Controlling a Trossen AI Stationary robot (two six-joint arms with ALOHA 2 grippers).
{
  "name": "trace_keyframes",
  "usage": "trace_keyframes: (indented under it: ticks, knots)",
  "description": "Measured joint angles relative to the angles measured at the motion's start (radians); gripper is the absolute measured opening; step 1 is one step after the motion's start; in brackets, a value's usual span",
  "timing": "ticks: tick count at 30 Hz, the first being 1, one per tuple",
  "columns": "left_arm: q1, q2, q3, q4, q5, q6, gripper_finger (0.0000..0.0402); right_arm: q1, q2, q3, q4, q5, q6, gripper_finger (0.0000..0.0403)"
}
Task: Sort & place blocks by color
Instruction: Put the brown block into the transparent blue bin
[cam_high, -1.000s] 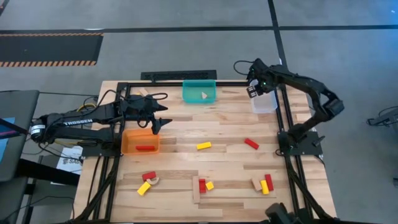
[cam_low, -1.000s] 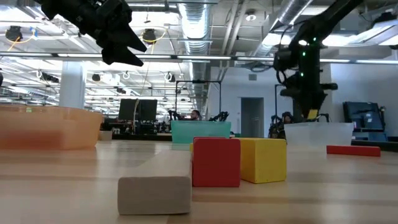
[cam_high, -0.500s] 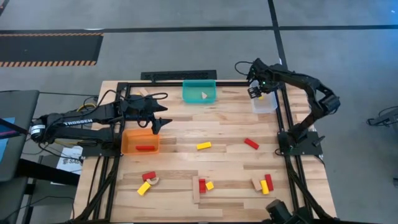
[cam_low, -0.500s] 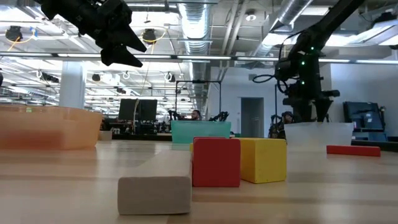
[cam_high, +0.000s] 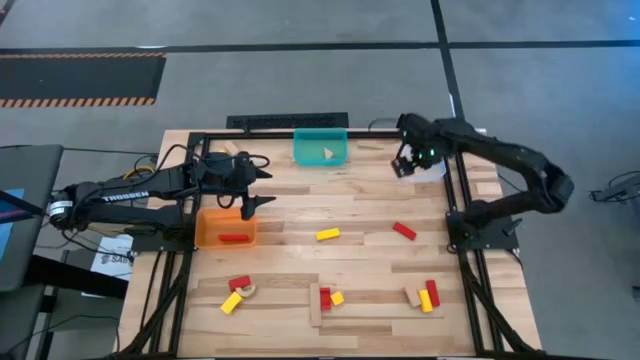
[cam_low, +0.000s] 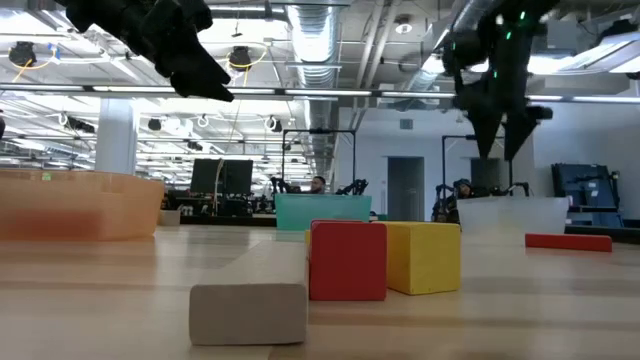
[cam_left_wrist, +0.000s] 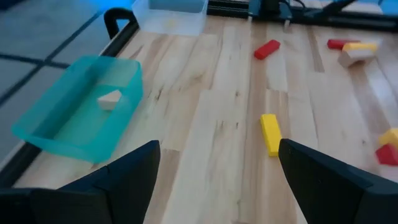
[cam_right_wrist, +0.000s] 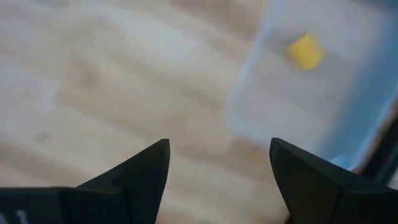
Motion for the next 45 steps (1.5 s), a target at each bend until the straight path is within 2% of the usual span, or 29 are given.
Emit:
trace_keyframes:
  ticks: [3,7,13,17,22,29,34,38,45]
  knots:
    - [0.012,0.000,0.000,0.001,0.004,0.049,0.0316,0.160,-0.047,0.000,-0.024,-0.001,0.110,0.0295]
    - [0.041,0.000,0.000,0.002,0.059,0.089,0.0316,0.377,-0.093,0.000,-0.047,-0.041,0.229,0.0295]
    - [0.082,0.000,0.000,0.002,0.137,0.131,0.0316,0.732,-0.109,0.000,-0.047,-0.076,0.473,0.0295]
    - [0.102,0.000,0.000,0.002,0.166,0.160,0.0316,0.910,-0.082,0.000,-0.036,-0.076,0.722,0.0294]
    - [0.125,0.000,0.000,0.012,0.186,0.195,0.0316,1.069,0.000,0.000,0.001,-0.112,0.984,0.0294]
    - [0.157,0.000,0.000,0.019,0.197,0.195,0.0316,1.166,0.179,0.000,0.061,-0.287,1.074,0.0294]
    - [0.163,0.000,0.000,0.039,0.219,0.183,0.0316,1.164,0.272,-0.012,0.160,-0.383,0.994,0.0295]
    - [0.163,0.000,0.000,0.059,0.220,0.165,0.0316,1.149,0.289,-0.072,0.254,-0.412,0.976,0.0295]
    - [0.163,0.000,0.000,0.054,0.220,0.113,0.0316,1.153,0.295,-0.165,0.302,-0.411,0.990,0.0295]
